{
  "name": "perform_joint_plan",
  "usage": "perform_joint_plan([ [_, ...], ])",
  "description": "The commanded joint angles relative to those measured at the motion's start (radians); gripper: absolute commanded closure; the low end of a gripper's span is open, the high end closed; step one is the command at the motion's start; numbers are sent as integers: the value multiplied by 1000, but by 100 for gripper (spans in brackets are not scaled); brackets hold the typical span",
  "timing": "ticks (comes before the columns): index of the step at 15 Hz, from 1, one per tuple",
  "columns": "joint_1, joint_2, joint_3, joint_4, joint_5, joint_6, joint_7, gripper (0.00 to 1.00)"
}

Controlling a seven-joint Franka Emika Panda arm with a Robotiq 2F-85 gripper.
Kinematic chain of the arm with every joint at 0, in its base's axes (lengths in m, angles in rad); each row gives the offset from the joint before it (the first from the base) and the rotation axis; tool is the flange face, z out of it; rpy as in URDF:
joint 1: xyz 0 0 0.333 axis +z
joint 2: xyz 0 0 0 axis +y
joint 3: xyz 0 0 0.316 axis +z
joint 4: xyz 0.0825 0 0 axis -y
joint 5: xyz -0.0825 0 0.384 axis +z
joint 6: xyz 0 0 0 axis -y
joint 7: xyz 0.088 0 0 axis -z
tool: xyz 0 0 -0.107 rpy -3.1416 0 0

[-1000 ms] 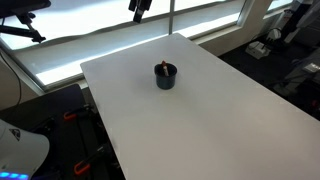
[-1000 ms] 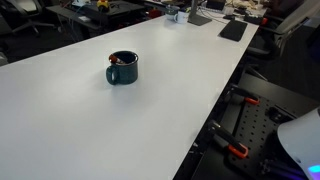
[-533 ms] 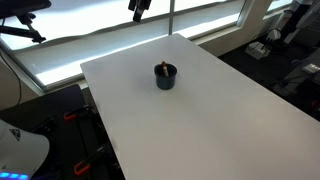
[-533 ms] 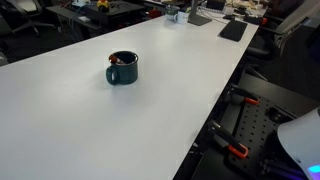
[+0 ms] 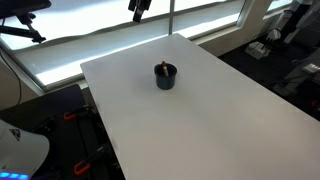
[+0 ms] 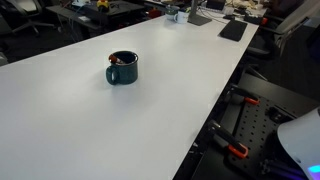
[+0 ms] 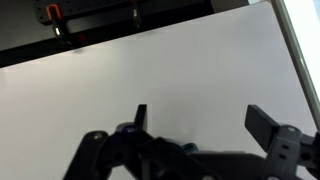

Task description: Put the marker on the table

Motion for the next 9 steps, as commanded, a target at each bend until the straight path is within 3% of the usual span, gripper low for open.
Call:
perform_joint_plan([
  [1, 18, 57, -9, 53, -1, -11, 8, 0],
  [6, 43, 80, 4, 44, 27, -2, -15, 0],
  [9, 61, -9, 11, -86, 39, 30, -42, 0],
])
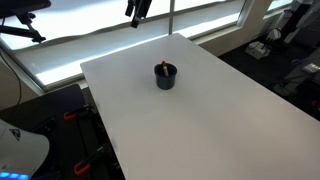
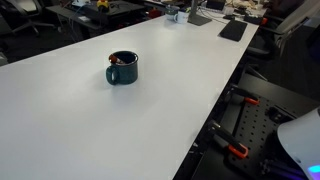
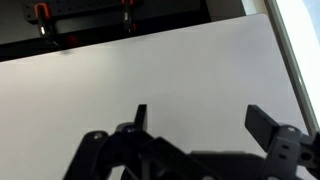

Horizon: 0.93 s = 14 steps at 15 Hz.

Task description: Put the marker on the table

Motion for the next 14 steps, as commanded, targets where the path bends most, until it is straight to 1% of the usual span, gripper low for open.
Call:
perform_joint_plan([
  [1, 14, -8, -6, -14, 1, -3, -2, 0],
  [5, 21, -54, 0, -72, 1, 0, -3, 0],
  [7, 10, -1, -12, -17, -8, -20, -2, 0],
  [9, -3, 71, -31, 66, -9, -44, 7, 0],
  [14, -23, 264, -63, 321, -8, -119, -5, 0],
])
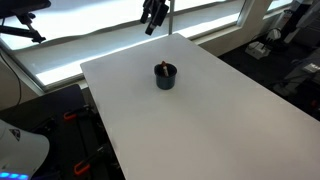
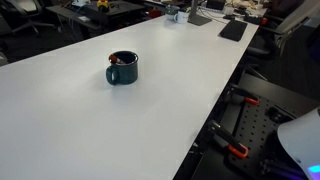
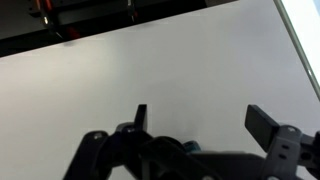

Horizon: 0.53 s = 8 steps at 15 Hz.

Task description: Put the marker on the table

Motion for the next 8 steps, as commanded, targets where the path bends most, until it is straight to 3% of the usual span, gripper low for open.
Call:
perform_joint_plan([
  [1, -5, 165, -12, 228, 0, -102, -2, 0],
  [4, -5, 283, 0, 342, 13, -162, -29, 0],
  [5, -2, 199, -14, 237, 6, -95, -8, 0],
  [8, 2, 278, -10, 304, 7, -117, -21, 0],
])
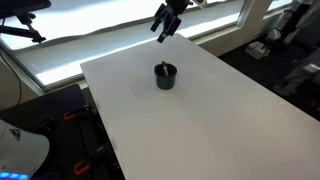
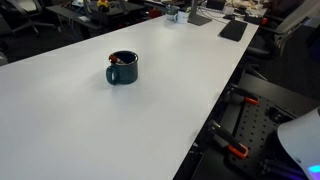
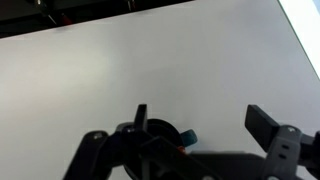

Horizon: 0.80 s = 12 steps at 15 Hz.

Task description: Put the marker on the table

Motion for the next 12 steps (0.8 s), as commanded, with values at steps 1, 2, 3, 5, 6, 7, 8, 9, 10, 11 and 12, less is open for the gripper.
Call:
perform_joint_plan([
  [1, 8, 7, -10, 9, 5, -6, -3, 0],
  [2, 8, 8, -10, 13, 5, -9, -3, 0],
  [3, 8, 8, -10, 18, 5, -13, -3, 0],
  [5, 8, 8, -10, 24, 5, -18, -3, 0],
  [6, 6, 30, -15, 59, -1, -36, 3, 0],
  [7, 1, 51, -15, 90, -2, -57, -5, 0],
  [8, 2, 72, -21, 122, -12, -70, 3, 0],
  [9, 2, 108, -26, 178, -26, -96, 5, 0],
  [10, -2, 139, -28, 227, -28, -124, 4, 0],
  [11, 1, 172, -33, 286, -42, -152, 7, 0],
  [12, 2, 204, -34, 339, -49, -185, 3, 0],
])
